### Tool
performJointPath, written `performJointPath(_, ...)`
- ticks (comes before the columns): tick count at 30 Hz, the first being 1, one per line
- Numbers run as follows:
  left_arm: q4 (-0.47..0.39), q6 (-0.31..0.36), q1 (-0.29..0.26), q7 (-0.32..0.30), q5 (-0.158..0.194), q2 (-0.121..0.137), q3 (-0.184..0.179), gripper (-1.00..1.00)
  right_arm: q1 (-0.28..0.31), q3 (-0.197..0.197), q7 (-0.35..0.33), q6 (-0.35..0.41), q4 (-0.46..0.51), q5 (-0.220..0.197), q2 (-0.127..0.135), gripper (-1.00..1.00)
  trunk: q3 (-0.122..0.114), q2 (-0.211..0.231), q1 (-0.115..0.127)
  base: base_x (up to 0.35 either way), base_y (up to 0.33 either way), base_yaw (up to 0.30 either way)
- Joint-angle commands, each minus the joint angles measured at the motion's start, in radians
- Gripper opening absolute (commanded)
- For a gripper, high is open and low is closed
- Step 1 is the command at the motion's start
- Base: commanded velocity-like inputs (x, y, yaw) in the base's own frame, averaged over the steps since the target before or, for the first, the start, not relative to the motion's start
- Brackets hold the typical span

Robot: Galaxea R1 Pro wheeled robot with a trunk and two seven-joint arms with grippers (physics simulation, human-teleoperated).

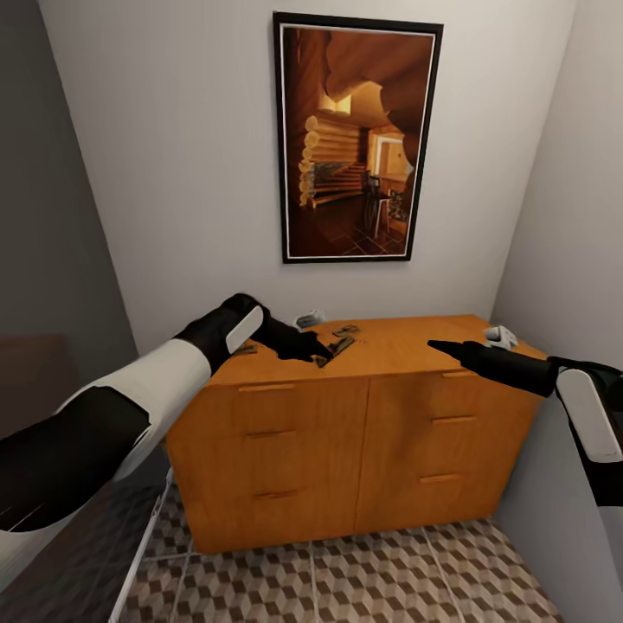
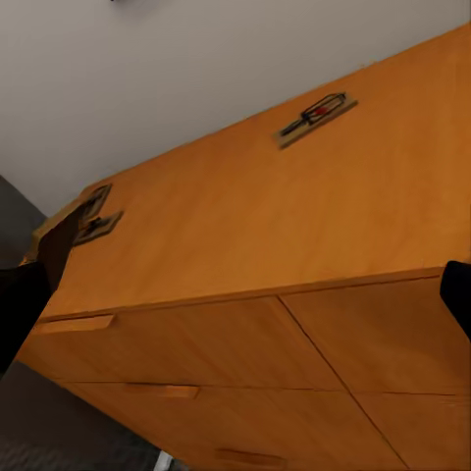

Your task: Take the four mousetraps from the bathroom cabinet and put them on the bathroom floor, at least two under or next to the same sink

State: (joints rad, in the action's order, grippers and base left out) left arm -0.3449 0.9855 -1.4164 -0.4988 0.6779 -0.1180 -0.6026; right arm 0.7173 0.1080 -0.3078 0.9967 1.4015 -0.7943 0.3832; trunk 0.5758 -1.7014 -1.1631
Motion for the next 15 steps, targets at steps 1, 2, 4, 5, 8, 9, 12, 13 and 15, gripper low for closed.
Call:
performJointPath(1,0.003,-0.023,0.004,-0.009,0.002,0.005,-0.003,-1.00,0.001,0.000,-0.009,0.004,0.001,0.010,0.000,1.00,0.001,-0.001,0.000,-0.004,0.000,0.287)
performJointPath(2,0.004,-0.037,0.006,-0.008,0.004,0.007,-0.003,-1.00,0.001,0.000,-0.008,0.003,0.001,0.010,0.000,1.00,0.001,-0.001,0.000,-0.003,0.000,0.288)
performJointPath(4,0.006,-0.085,0.010,-0.004,0.009,0.012,-0.002,-1.00,0.003,-0.002,-0.007,-0.001,0.001,0.015,0.000,1.00,0.001,-0.001,0.000,-0.002,0.000,0.289)
performJointPath(5,0.009,-0.116,0.011,0.002,0.012,0.013,-0.002,-1.00,0.004,-0.003,-0.006,-0.002,0.004,0.025,0.000,1.00,0.001,-0.001,0.000,-0.001,0.000,0.289)
performJointPath(8,0.020,-0.170,0.013,0.043,0.014,0.015,-0.002,-1.00,0.006,-0.004,-0.006,-0.005,0.016,0.081,-0.001,1.00,0.001,-0.001,0.000,-0.001,0.000,0.289)
performJointPath(9,0.022,-0.183,0.014,0.070,0.015,0.015,-0.001,-1.00,0.006,-0.005,-0.007,-0.005,0.018,0.110,-0.002,1.00,0.001,-0.001,0.000,0.000,0.000,0.290)
performJointPath(12,0.025,-0.205,0.014,0.127,0.016,0.015,-0.001,-1.00,0.007,-0.006,-0.007,-0.005,0.021,0.173,-0.004,1.00,0.001,-0.001,0.000,0.000,0.000,0.290)
performJointPath(13,0.027,-0.218,0.015,0.153,0.017,0.014,0.000,-1.00,0.007,-0.008,-0.007,-0.006,0.022,0.205,-0.004,1.00,0.001,-0.001,0.000,0.000,0.000,0.290)
performJointPath(15,0.029,-0.241,0.016,0.189,0.018,0.014,0.000,-1.00,0.008,-0.019,-0.007,-0.009,0.024,0.249,-0.005,1.00,0.001,-0.001,0.000,0.000,0.000,0.290)
